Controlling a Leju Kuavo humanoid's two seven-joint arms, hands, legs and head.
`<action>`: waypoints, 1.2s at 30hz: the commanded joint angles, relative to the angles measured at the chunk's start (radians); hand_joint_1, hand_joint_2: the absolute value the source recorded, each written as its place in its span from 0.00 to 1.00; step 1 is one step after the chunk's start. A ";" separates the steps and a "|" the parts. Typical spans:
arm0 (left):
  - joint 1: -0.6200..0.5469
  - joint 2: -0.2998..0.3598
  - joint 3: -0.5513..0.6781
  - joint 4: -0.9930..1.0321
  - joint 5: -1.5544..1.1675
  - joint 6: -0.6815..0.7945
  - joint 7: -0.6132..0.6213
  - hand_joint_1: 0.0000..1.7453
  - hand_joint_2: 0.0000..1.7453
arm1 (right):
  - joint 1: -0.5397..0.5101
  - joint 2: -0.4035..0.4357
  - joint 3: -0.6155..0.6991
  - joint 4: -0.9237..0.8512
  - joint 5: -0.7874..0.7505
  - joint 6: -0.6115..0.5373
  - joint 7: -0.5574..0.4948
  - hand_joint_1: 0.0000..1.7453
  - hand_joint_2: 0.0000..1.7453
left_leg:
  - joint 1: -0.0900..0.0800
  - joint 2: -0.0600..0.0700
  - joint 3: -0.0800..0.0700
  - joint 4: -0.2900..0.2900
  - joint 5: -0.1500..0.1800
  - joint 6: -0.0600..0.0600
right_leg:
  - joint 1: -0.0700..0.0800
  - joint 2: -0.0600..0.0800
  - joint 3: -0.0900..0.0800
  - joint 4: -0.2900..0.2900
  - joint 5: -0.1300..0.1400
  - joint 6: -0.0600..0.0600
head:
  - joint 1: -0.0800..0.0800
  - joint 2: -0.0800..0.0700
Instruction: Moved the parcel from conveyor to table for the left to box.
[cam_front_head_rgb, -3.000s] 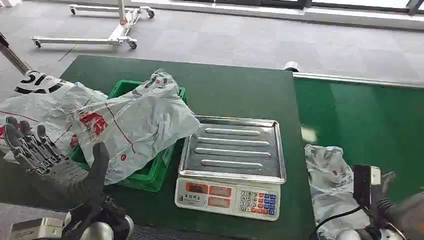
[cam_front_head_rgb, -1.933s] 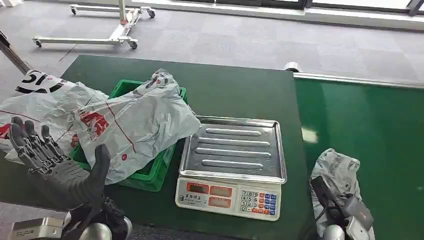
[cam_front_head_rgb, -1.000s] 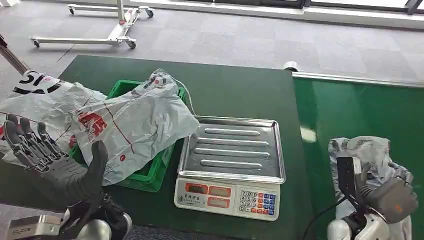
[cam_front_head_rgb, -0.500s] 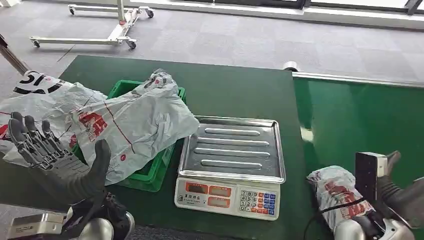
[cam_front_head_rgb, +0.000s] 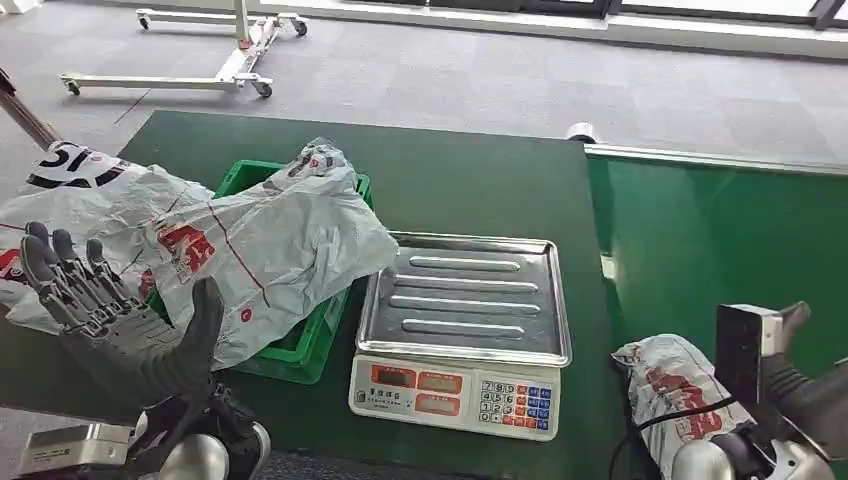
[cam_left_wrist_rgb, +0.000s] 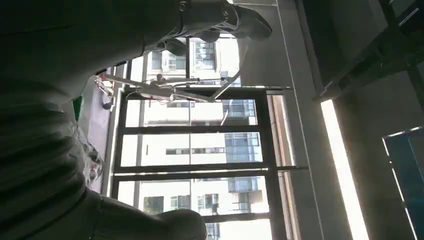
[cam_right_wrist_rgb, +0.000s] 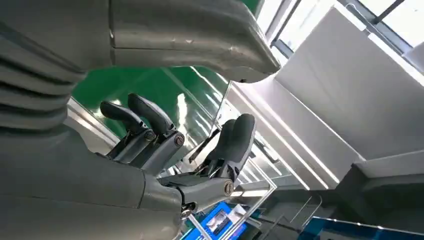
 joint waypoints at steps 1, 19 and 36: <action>-0.024 -0.009 -0.029 0.057 0.010 -0.012 0.003 0.00 1.00 | -0.084 0.132 -0.194 -0.134 -0.213 0.001 -0.372 1.00 1.00 | 0.000 -0.010 -0.002 -0.003 0.003 0.001 | 0.000 0.006 -0.002 -0.003 0.002 -0.002 | 0.000 0.000; 0.014 -0.018 0.037 0.033 -0.006 -0.065 0.003 0.00 1.00 | -0.034 -0.161 -0.079 0.548 0.146 0.478 0.433 0.00 0.00 | -0.001 -0.010 -0.003 -0.001 0.002 0.003 | -0.002 -0.001 0.000 -0.003 0.003 0.002 | 0.000 0.000; 0.025 -0.008 0.042 0.030 -0.016 -0.068 0.003 0.00 1.00 | -0.011 -0.158 0.011 0.603 0.045 0.734 0.207 0.00 0.00 | -0.001 -0.009 -0.003 -0.003 0.003 0.003 | -0.001 0.001 0.000 -0.004 0.003 0.001 | 0.000 0.000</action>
